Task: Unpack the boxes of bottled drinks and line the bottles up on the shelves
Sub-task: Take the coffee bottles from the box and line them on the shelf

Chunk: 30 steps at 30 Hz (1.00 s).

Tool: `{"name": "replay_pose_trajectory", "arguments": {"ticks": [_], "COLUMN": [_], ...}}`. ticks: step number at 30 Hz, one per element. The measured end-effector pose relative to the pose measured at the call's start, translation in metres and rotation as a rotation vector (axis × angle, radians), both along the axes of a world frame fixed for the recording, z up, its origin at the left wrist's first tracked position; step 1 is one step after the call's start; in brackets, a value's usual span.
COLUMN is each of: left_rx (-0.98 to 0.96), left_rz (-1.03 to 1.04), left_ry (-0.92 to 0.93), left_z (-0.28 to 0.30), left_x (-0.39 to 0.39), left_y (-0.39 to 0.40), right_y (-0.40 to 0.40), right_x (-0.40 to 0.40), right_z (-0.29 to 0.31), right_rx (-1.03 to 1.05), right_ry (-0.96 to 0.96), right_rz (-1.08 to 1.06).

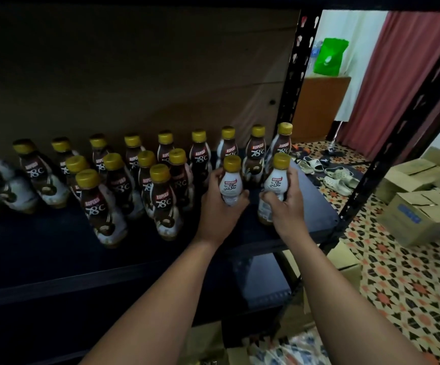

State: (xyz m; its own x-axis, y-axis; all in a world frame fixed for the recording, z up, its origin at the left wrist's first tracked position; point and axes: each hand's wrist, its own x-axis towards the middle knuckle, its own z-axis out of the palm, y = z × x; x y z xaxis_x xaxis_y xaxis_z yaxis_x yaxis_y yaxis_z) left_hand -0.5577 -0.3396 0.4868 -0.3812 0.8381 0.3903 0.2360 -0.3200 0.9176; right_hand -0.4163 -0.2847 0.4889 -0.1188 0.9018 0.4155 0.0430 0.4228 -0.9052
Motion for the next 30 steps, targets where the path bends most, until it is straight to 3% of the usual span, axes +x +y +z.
{"name": "replay_pose_trajectory", "arguments": {"ticks": [16,30], "left_rx": [-0.030,0.007], "left_rz": [-0.140,-0.006], "left_ry": [-0.032,0.103], "left_z": [-0.008,-0.012], "left_x": [-0.011,-0.011], "left_y": [-0.004,-0.007], "right_y": [-0.001,-0.005], "right_x": [0.009,0.007], "right_z": [-0.014,-0.016], "right_rx": [-0.038,-0.025], "right_ry": [-0.096,-0.182], "right_rz": [0.024,-0.101]}}
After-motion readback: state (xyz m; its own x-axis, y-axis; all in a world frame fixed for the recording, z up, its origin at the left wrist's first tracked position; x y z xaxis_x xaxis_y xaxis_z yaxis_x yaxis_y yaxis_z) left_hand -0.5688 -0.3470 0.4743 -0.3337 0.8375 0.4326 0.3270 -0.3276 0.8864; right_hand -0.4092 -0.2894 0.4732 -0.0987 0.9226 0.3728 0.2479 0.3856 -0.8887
